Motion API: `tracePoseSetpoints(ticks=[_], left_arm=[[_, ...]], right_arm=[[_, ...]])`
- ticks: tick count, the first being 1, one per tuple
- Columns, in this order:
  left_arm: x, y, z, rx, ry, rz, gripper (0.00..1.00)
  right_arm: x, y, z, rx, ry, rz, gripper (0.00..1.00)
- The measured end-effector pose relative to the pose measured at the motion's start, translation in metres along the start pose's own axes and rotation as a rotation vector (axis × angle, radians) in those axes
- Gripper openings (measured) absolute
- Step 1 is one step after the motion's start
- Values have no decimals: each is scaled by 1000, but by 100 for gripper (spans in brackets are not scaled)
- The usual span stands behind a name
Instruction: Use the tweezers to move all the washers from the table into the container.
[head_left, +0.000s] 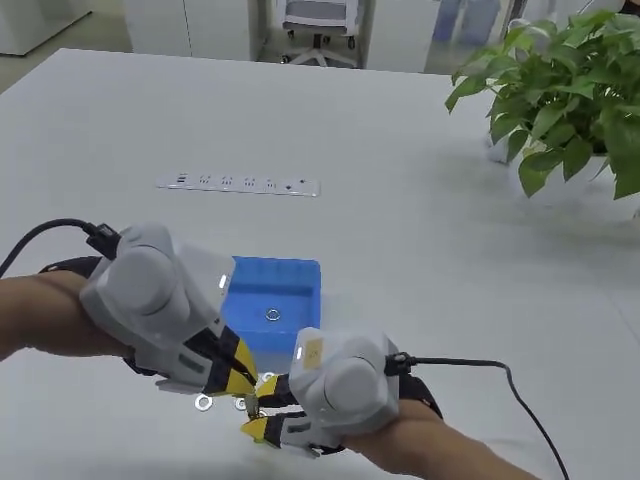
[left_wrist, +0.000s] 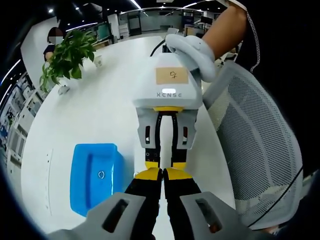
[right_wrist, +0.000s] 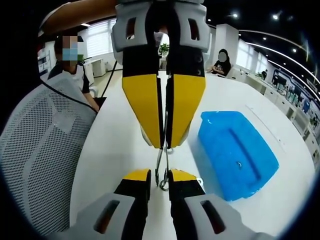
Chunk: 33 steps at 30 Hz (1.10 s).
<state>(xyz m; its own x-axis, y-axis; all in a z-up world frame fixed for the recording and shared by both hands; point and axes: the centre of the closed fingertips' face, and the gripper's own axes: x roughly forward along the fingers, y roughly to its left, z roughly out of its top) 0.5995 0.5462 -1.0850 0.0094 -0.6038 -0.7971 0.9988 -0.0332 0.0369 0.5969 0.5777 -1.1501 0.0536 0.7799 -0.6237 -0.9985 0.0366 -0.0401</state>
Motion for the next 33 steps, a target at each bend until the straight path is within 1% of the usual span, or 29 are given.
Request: tracePoseSetpoints(ticks=[2,9,22,33], left_arm=[[0,0,0,1,-1,-2,6],[1,0,2,4,-5,-5,6],[1,-1,2,9,-1,-6,6],[-5,-1,3,12,4,-3,6]], right_arm=[[-1,-2,0,5,0,-6,12],[-2,-2,-1,11,-1,-7,11],[-2,-1,-1,29,-1,-6,10],[-4,-2,4,13,-2,-9,10]])
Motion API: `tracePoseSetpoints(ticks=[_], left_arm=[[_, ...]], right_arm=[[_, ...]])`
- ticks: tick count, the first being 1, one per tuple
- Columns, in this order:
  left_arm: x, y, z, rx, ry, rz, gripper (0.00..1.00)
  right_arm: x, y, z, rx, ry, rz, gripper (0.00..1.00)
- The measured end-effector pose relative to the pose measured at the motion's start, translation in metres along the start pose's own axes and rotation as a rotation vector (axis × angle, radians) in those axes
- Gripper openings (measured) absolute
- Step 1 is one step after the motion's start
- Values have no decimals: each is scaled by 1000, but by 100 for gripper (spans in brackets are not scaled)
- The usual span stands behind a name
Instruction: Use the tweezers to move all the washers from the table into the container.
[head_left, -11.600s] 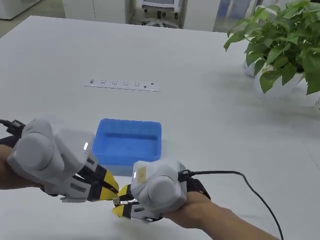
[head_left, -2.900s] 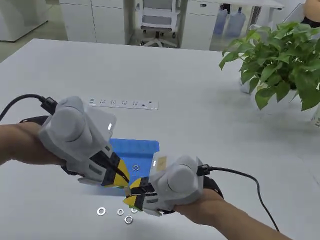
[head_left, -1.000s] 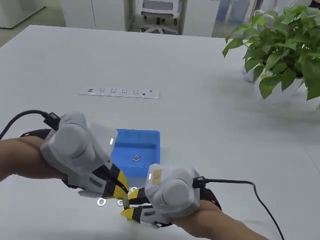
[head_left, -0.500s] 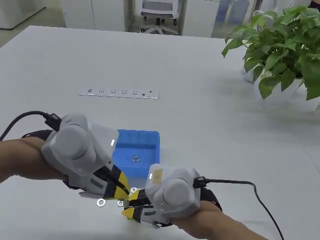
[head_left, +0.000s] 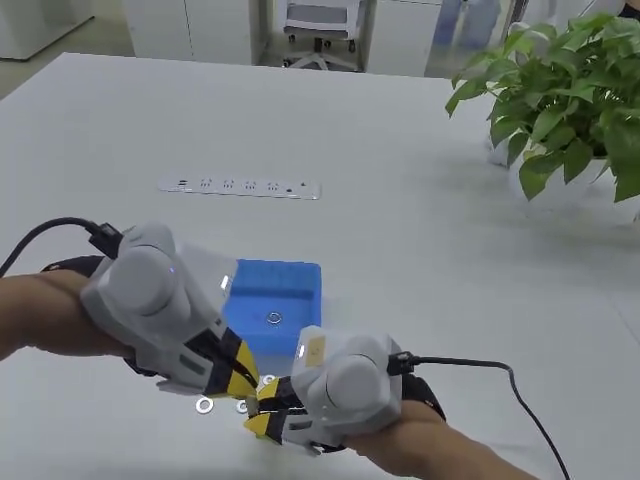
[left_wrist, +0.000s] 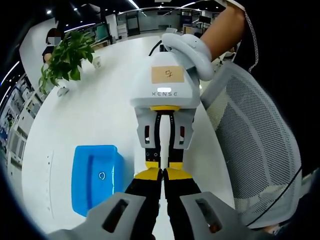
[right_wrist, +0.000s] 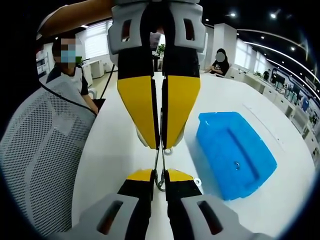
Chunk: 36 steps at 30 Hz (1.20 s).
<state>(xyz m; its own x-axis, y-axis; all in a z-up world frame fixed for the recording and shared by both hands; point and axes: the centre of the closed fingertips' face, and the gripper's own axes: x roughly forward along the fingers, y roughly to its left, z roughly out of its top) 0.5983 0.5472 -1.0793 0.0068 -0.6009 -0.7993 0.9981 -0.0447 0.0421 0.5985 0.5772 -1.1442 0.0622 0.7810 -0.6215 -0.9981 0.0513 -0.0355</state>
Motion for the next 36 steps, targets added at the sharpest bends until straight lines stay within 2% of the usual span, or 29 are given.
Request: tracePoseSetpoints(ticks=[19,28,36], left_arm=[[-26,9,16,21,14,12,6],[-38,22,22,38,19,29,6],[-47,38,25,50,18,42,6]], right_arm=[[-14,-15,26,-15,-22,-19,10],[-20,-30,39,-37,-29,-39,10],[-25,-45,48,-41,-38,-60,10]])
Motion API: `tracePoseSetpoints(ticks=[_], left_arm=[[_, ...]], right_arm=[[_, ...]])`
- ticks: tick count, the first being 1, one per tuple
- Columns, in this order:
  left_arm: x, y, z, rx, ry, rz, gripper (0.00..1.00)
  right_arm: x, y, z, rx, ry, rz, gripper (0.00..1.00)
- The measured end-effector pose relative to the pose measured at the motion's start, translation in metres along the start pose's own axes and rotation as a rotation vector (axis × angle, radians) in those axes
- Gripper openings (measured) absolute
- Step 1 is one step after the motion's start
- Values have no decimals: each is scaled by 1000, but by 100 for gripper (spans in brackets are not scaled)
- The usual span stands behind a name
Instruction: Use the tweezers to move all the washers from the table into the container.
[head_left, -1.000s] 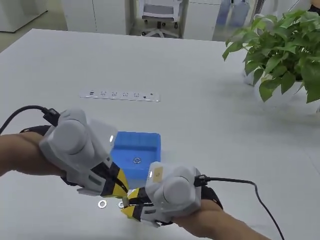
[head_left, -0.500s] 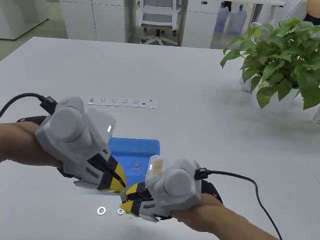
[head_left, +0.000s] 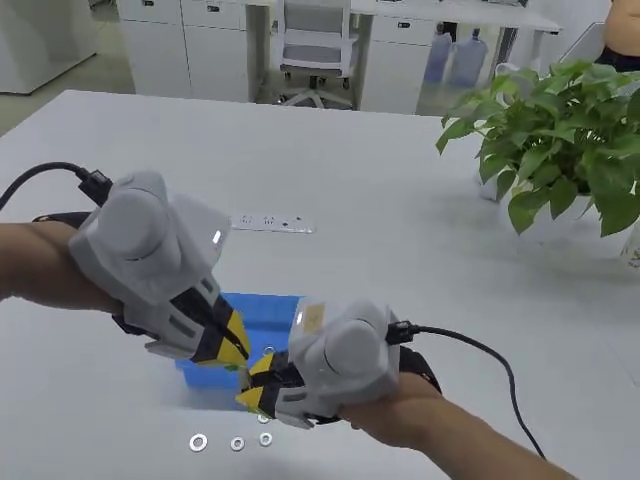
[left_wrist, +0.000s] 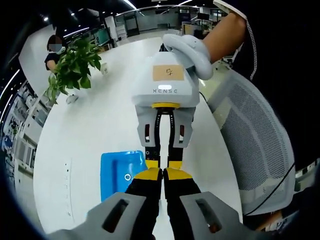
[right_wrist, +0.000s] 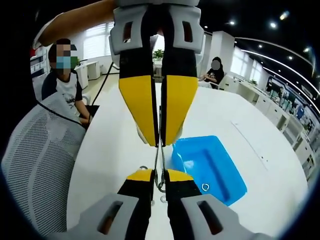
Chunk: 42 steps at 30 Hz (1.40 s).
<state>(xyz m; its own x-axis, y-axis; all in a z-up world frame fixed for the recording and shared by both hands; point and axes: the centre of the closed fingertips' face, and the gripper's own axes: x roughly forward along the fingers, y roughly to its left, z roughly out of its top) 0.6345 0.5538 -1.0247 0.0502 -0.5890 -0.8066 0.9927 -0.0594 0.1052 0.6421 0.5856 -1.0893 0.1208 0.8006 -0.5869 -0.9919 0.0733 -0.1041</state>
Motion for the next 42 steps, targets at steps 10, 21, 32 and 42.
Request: tracePoseSetpoints(ticks=[10,21,32,42], left_arm=[[-4,22,3,28,6,23,5],[0,45,0,40,14,38,6],[10,62,-13,31,19,40,6],[20,72,-28,21,34,26,6]], right_arm=[[-3,-25,4,-10,-7,-31,10],[0,-51,1,-16,4,-43,10],[12,-68,-9,-9,13,-40,10],[26,-77,-20,23,17,-27,10]])
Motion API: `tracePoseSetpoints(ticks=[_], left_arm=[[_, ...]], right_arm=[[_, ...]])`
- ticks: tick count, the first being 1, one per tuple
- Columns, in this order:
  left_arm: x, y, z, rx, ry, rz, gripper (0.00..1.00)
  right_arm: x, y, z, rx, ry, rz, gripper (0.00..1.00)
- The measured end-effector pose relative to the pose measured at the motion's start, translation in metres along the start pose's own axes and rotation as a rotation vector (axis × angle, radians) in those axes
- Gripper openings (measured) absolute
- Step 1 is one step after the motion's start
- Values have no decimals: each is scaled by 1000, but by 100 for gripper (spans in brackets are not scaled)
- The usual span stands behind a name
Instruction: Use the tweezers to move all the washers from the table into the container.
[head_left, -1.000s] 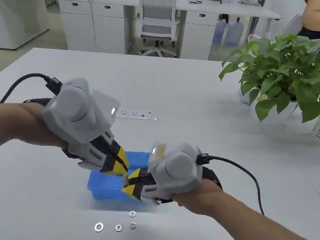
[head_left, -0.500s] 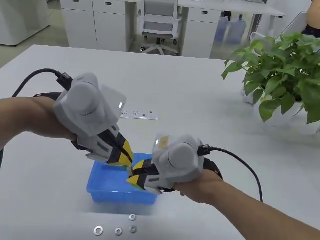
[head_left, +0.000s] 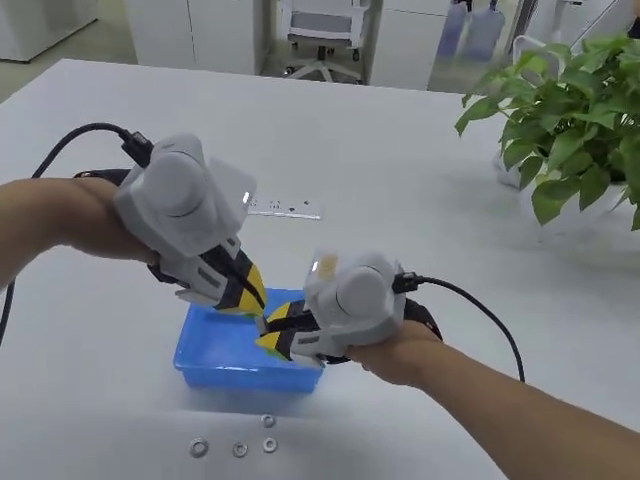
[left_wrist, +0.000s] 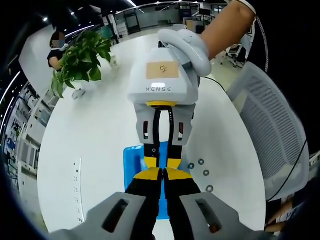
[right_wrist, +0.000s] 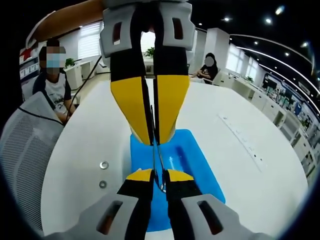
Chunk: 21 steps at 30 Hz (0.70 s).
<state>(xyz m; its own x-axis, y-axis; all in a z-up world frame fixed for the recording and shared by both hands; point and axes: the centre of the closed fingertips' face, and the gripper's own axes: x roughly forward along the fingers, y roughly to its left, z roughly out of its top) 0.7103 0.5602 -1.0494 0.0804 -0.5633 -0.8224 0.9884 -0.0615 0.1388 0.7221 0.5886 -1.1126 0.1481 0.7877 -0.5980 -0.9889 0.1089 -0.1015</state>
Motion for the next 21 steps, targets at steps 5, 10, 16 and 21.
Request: tracePoseSetpoints(ticks=[5,10,16,21], left_arm=[[4,3,-5,-4,7,-8,6],[10,4,-11,-9,15,-18,6],[13,4,-16,-14,23,-28,5],[13,5,-20,-17,29,-28,5]], right_arm=[[6,-2,-4,13,4,8,10],[11,-3,-8,32,6,18,11],[17,-3,-12,41,14,34,10],[19,-3,-12,39,16,39,11]])
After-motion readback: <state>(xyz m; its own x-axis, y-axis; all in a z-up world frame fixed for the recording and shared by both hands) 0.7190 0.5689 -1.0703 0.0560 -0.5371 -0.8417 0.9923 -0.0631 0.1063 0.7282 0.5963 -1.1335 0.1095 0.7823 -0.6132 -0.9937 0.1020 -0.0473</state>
